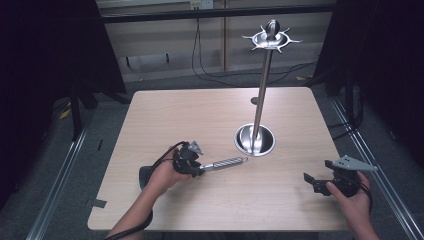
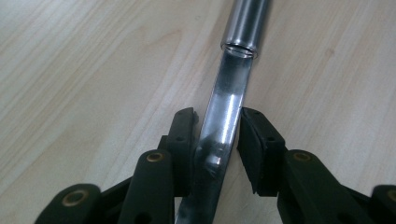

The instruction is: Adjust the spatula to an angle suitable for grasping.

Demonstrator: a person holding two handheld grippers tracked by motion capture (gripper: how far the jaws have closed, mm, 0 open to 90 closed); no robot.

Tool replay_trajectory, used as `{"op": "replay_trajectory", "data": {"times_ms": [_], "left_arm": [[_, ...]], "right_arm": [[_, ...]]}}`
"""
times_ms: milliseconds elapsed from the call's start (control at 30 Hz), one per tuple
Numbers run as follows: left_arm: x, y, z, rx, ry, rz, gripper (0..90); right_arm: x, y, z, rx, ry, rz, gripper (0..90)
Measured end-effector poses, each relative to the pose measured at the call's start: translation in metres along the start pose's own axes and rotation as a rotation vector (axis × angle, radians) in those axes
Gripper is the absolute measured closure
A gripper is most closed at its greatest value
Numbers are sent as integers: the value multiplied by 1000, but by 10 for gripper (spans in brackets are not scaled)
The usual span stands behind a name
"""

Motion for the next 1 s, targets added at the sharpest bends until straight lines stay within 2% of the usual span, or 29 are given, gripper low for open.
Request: {"op": "replay_trajectory", "data": {"times_ms": [67, 100, 167, 200, 233, 333, 467, 533, 600, 633, 767, 833, 900, 1000], "left_arm": [[-3, 1, 0, 9, -16, 19, 716], [-3, 1, 0, 9, -16, 19, 735], [-8, 3, 1, 21, -43, 4, 746], [-10, 3, 1, 24, -44, 9, 747], [-11, 3, 1, 29, -51, 31, 748], [-13, 3, 2, 35, -37, 45, 749], [-16, 4, 0, 26, -25, 32, 750], [-16, 6, -2, 7, -16, 40, 751], [-15, 8, -7, -9, -14, 30, 752], [-15, 11, -11, -38, -15, 7, 752], [-13, 15, -19, -74, -17, -20, 752], [-13, 20, -28, -117, -12, -44, 753], [-12, 23, -34, -146, -10, -45, 753], [-11, 24, -41, -163, -18, -47, 753]], "right_arm": [[0, 0, 1, 0, -1, -2, 48], [0, 0, 1, 0, -1, -2, 48], [-1, -1, 1, 6, 1, -7, 48], [-1, -1, 2, 5, 1, -8, 48], [-1, -1, 2, 6, 1, -7, 48], [-1, -1, 1, 6, 1, -4, 48], [0, -1, 1, 5, 2, -1, 48], [0, -1, 1, 3, 3, -1, 48], [0, -1, 1, 5, 3, 1, 48], [-1, -1, 1, 7, 0, -2, 48], [0, -1, 1, 3, 1, -6, 48], [1, 0, 1, 3, 6, -4, 48], [1, 0, 2, 1, 8, -4, 48], [2, 0, 2, -1, 10, -1, 48]]}}
Point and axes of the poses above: each handheld gripper's, and its own axes: z roughly forward along the jaws, y roughly out of its top, x roughly to its left, the point moved 10 cm from there along z, roughly forward along the jaws, and after that the axes turned 5 degrees about -z, right-handed, at the moved point
